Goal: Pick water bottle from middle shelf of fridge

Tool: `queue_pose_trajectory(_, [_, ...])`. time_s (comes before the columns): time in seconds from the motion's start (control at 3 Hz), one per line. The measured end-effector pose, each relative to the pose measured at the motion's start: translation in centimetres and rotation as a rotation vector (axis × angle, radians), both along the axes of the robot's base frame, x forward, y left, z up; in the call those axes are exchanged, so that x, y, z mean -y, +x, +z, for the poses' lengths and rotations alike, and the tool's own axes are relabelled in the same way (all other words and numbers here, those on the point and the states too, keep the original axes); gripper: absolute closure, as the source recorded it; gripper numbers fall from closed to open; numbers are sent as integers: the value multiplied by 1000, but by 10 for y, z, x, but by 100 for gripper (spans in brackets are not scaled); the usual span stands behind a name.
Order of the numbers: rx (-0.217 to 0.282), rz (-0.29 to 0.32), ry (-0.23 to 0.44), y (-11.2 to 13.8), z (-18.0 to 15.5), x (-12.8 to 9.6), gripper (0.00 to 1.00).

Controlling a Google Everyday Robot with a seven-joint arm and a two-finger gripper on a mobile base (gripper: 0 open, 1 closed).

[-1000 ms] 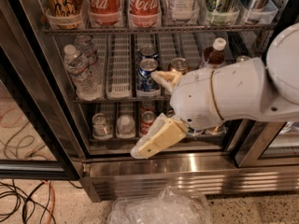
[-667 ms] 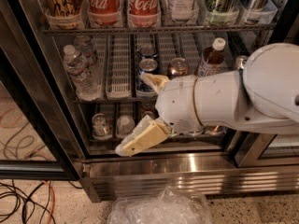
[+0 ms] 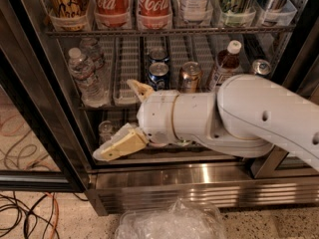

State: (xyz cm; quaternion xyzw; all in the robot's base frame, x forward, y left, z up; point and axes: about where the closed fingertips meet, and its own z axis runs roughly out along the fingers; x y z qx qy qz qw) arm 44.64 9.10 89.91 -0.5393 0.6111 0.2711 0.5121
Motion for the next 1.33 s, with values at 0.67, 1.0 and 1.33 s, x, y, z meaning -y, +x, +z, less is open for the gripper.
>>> queue_pose_trajectory(0.67, [33,31,60,0,5,-37,0])
queue_pose_trajectory(1.0, [34,25,70,-4,4,-45,0])
queue_pose_trajectory(1.33, [28,-31,112,-7,-8,-52,0])
